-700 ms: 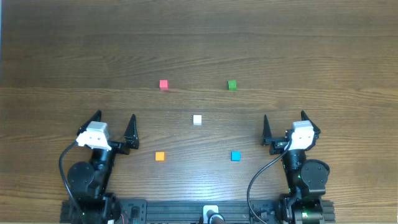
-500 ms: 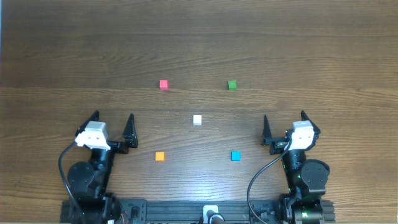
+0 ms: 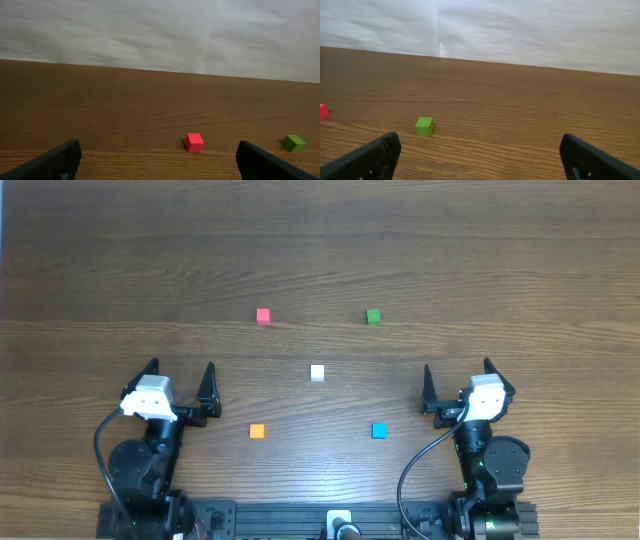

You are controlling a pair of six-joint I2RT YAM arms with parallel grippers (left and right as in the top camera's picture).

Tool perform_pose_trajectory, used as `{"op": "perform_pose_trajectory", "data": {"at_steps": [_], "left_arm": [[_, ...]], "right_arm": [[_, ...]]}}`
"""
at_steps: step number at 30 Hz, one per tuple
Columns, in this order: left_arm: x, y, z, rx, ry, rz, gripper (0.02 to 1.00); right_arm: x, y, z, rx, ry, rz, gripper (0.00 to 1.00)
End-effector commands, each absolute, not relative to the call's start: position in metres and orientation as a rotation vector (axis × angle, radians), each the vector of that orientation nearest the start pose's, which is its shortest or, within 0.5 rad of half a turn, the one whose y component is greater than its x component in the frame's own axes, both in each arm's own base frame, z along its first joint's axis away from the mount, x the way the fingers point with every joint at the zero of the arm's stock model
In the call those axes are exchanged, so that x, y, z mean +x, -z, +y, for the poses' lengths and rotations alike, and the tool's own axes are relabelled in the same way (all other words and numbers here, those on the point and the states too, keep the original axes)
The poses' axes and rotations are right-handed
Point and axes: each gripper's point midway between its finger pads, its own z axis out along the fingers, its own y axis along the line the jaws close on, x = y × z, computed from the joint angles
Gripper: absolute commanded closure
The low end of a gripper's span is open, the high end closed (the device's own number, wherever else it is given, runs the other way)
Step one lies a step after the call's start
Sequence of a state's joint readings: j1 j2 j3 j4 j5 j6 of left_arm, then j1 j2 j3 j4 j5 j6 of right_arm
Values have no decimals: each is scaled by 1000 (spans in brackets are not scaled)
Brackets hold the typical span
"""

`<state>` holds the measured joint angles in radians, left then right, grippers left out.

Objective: Stack Cubes

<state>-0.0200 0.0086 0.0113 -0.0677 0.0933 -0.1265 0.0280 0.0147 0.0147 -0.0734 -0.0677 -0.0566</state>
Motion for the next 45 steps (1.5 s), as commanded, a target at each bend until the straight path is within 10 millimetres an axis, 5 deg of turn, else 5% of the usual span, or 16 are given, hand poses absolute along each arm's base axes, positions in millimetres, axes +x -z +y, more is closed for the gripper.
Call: {"op": "perform_pose_trajectory", "data": {"at_steps": [1, 21, 25, 30, 35, 41, 45], "left_arm": [[246, -157, -17, -21, 160, 1649, 20], [248, -148, -27, 5, 208, 1693, 18], [256, -159, -32, -10, 247, 1746, 18], [288, -197, -59, 36, 351, 1909, 23], [355, -217, -105, 75, 423, 2202, 18], [409, -179, -135, 2, 431, 2526, 20], [421, -108, -139, -117, 400, 2734, 18]], "right_arm": [[246, -157, 17, -117, -22, 1638, 9], [246, -157, 17, -117, -22, 1638, 7], [246, -157, 17, -117, -22, 1638, 7], [246, -158, 17, -117, -22, 1637, 7], [246, -157, 17, -117, -22, 1638, 9], [246, -157, 17, -117, -22, 1638, 7], [246, -157, 17, -117, -22, 1638, 7]]}}
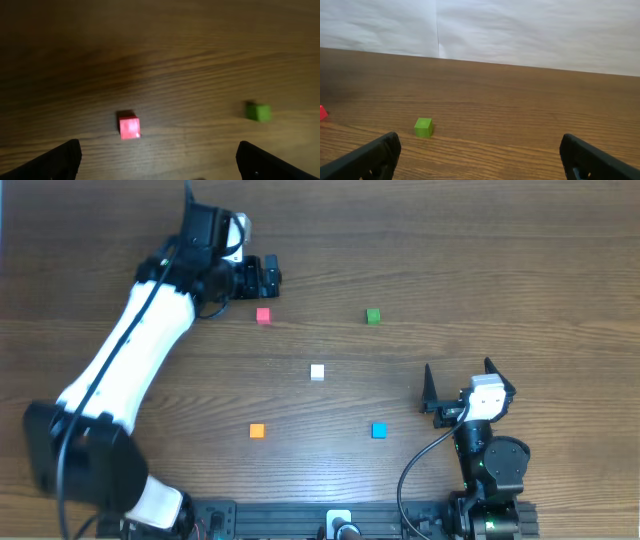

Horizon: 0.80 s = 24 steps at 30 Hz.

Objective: Stack Cubes

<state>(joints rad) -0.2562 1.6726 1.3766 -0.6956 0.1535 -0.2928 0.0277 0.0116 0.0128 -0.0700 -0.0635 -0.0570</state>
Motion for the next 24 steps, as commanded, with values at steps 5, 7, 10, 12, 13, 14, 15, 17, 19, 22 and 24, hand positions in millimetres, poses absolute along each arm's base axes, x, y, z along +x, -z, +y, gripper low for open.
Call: {"op": "perform_pose_trajectory", "data": {"at_steps": [5, 7, 10, 12, 13, 14, 15, 17, 19, 22, 24], "left_arm": [[416, -63, -144, -139, 365, 2843, 23], [413, -51, -144, -137, 336, 2874, 31], [410, -35, -141, -134, 271, 2910, 77], [409, -32, -138, -132, 223, 2915, 97], [408, -30, -136, -127, 188, 2915, 106], [408, -28, -135, -123, 157, 2914, 115], [408, -27, -134, -116, 134, 2913, 121], [408, -23, -134, -65, 90, 2914, 121], [407, -20, -134, -52, 71, 2918, 121], [408, -15, -135, -30, 69, 2922, 126], [408, -14, -134, -30, 62, 2922, 167]], "right_arm": [[246, -158, 17, -117, -22, 1637, 7], [246, -158, 17, -117, -22, 1637, 7], [246, -157, 17, -117, -22, 1638, 7], [246, -157, 17, -117, -22, 1638, 7], [246, -157, 17, -117, -22, 1638, 7], [246, -157, 17, -117, -22, 1638, 7], [246, -157, 17, -117, -22, 1638, 7], [246, -158, 17, -117, -22, 1637, 9], [246, -158, 17, -117, -22, 1637, 7], [246, -157, 17, -117, -22, 1638, 9], [246, -158, 17, -117, -22, 1637, 7]]}}
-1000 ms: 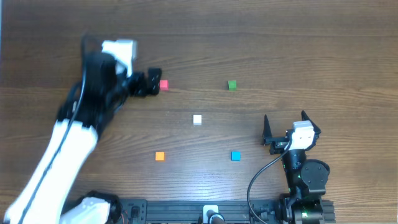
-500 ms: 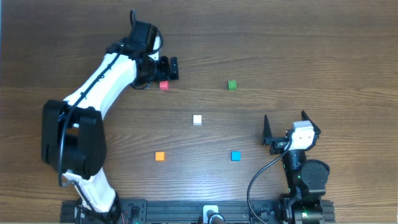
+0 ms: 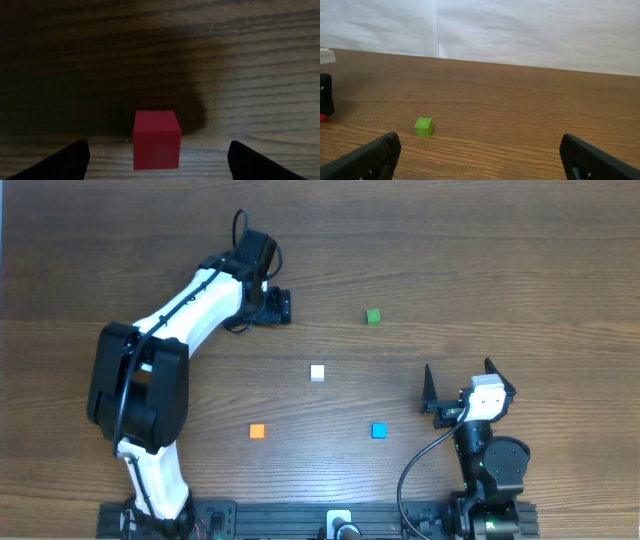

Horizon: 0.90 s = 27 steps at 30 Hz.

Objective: Stack Cubes

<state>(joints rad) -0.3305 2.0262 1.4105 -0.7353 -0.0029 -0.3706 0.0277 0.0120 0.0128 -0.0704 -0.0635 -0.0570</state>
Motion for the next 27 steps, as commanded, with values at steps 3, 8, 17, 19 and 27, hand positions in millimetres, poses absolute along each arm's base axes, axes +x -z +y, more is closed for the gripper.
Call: {"op": "perform_pose_trajectory", "data": {"at_steps": [3, 8, 17, 19, 27], "left_arm": [[409, -14, -133, -29, 51, 2920, 248], [409, -9, -132, -29, 39, 2927, 297], [409, -7, -132, -28, 43, 2930, 391], [408, -5, -132, -29, 40, 2934, 419], [411, -3, -137, -23, 55, 2923, 557]], "right_arm": [[246, -157, 17, -117, -22, 1638, 9], [246, -157, 17, -117, -22, 1638, 9], [246, -157, 17, -117, -22, 1638, 7], [246, -157, 17, -117, -22, 1638, 9], [246, -157, 17, -117, -22, 1638, 9]]}}
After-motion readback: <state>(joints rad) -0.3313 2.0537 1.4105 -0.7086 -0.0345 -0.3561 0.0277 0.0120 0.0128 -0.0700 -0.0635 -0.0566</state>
